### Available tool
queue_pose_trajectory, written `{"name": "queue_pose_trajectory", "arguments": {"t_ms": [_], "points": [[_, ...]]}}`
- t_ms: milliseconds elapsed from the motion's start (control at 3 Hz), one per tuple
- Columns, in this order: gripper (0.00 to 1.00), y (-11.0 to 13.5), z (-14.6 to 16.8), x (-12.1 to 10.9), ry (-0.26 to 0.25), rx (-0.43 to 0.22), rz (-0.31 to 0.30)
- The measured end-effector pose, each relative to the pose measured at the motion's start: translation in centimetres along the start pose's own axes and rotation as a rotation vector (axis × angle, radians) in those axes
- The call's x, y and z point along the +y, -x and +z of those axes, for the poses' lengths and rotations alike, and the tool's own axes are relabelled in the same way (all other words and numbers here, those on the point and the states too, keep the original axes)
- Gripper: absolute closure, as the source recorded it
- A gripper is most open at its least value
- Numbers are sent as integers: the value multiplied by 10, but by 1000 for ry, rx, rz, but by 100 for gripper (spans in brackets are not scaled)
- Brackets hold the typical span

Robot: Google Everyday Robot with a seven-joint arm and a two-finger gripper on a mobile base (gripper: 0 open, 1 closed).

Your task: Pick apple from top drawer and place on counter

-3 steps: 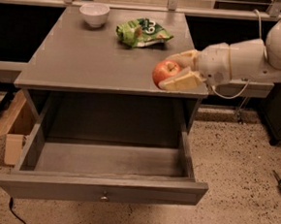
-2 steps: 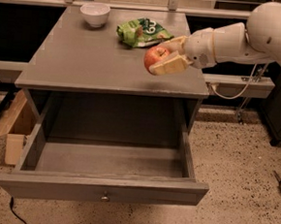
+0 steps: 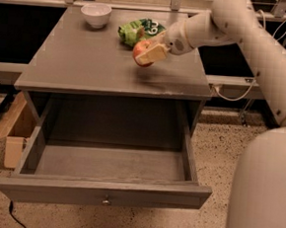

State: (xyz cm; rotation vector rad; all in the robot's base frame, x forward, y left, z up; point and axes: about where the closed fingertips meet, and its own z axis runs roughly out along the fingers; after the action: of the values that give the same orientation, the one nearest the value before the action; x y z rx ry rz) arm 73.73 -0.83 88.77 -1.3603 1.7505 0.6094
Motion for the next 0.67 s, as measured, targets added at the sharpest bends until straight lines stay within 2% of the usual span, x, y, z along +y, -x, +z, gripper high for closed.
{"name": "queue_pose_trajectory", "arguments": {"t_ms": [333,667], "points": [[100,0,23,-17,2,58,45],[81,0,39,-25,10,102,70]]}}
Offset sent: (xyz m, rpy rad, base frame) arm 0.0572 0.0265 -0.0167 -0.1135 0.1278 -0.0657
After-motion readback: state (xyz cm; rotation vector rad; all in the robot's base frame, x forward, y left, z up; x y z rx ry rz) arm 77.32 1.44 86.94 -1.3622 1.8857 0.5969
